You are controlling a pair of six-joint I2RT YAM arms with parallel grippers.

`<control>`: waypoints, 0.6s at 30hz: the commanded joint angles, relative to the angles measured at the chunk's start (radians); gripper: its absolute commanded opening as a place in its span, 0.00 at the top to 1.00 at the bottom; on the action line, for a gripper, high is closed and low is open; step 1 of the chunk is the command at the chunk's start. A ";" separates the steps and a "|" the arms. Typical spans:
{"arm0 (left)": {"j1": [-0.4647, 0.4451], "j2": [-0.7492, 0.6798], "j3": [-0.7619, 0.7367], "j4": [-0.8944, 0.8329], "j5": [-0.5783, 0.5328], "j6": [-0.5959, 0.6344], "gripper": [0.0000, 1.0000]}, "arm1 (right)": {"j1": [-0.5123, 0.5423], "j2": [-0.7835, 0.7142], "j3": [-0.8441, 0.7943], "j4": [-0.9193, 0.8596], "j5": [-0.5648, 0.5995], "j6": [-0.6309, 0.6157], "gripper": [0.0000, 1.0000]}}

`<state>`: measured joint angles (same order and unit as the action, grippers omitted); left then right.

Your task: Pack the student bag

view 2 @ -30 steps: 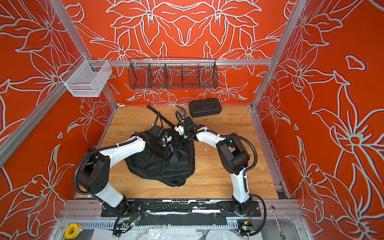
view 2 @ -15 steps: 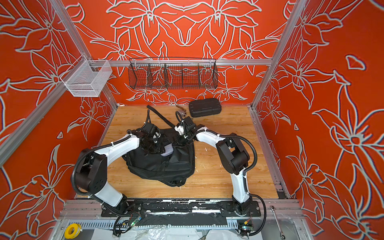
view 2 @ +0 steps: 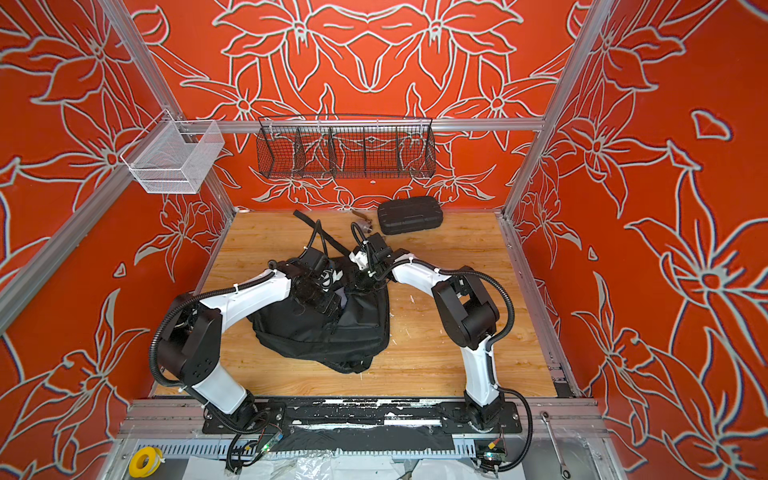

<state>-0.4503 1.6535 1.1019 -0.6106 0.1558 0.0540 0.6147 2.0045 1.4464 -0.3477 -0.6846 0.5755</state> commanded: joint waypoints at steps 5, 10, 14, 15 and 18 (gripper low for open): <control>-0.010 0.076 0.030 0.028 -0.066 0.071 0.27 | -0.001 -0.023 0.025 0.004 -0.006 -0.004 0.96; -0.037 0.088 0.054 0.057 -0.087 0.046 0.35 | -0.002 -0.028 0.017 0.020 -0.014 0.009 0.97; -0.044 0.095 0.086 0.032 -0.017 -0.015 0.76 | -0.002 -0.031 0.011 0.032 -0.015 0.029 0.98; -0.044 0.097 0.094 0.019 -0.004 -0.035 0.85 | -0.001 -0.032 0.010 0.037 -0.016 0.037 0.98; -0.042 0.075 0.084 0.018 0.023 -0.116 0.93 | -0.001 -0.036 -0.011 0.078 -0.024 0.074 0.98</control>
<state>-0.4927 1.7401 1.1706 -0.6262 0.1398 0.0204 0.5945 2.0033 1.4452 -0.3031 -0.6617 0.6048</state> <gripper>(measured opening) 0.080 0.042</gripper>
